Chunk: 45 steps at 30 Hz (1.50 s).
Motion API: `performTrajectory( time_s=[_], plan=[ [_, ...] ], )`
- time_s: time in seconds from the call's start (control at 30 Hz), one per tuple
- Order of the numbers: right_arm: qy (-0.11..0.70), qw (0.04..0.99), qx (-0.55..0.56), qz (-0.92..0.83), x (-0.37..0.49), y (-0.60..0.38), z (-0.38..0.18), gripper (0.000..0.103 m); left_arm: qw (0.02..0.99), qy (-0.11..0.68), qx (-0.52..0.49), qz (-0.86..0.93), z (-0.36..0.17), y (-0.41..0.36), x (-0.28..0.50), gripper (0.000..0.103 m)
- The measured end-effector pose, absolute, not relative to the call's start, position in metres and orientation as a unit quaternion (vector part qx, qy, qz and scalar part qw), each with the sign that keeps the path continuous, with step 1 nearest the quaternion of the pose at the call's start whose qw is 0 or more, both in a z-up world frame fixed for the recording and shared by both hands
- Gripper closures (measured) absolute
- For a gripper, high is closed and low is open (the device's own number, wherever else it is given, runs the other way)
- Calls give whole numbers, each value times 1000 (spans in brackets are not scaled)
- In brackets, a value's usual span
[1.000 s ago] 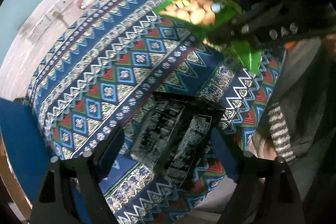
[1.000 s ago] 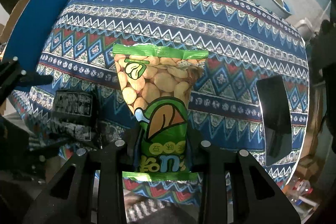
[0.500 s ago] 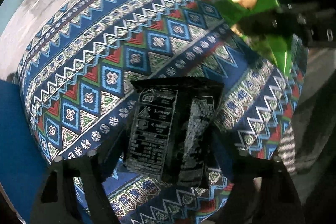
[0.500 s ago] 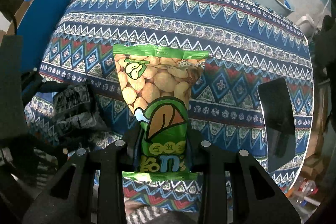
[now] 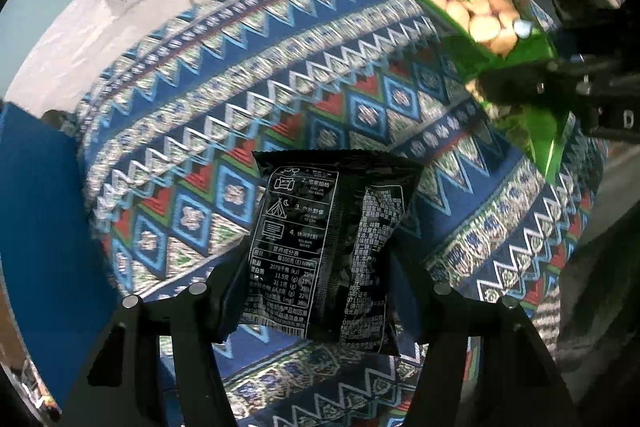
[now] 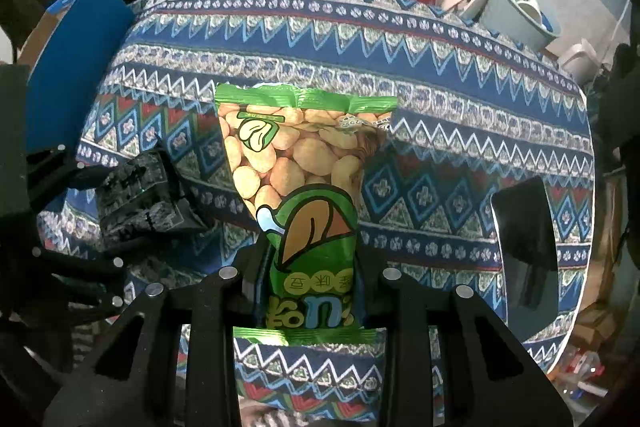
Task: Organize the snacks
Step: 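Lift both bags and carry them over the cardboard box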
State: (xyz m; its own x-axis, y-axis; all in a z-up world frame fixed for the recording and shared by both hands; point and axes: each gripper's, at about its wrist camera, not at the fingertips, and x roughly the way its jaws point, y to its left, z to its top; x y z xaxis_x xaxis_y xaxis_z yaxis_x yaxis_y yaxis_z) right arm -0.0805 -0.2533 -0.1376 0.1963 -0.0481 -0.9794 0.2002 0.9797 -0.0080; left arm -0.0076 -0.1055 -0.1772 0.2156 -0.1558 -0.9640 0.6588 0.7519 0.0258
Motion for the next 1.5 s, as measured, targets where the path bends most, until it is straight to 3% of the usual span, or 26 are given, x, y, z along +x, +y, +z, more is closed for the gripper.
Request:
performTrajectory(
  time_s=[1.5],
  plan=[
    [499, 866, 28, 21, -4, -156, -32, 72, 872, 468, 64, -127, -44, 28, 22, 39]
  ],
)
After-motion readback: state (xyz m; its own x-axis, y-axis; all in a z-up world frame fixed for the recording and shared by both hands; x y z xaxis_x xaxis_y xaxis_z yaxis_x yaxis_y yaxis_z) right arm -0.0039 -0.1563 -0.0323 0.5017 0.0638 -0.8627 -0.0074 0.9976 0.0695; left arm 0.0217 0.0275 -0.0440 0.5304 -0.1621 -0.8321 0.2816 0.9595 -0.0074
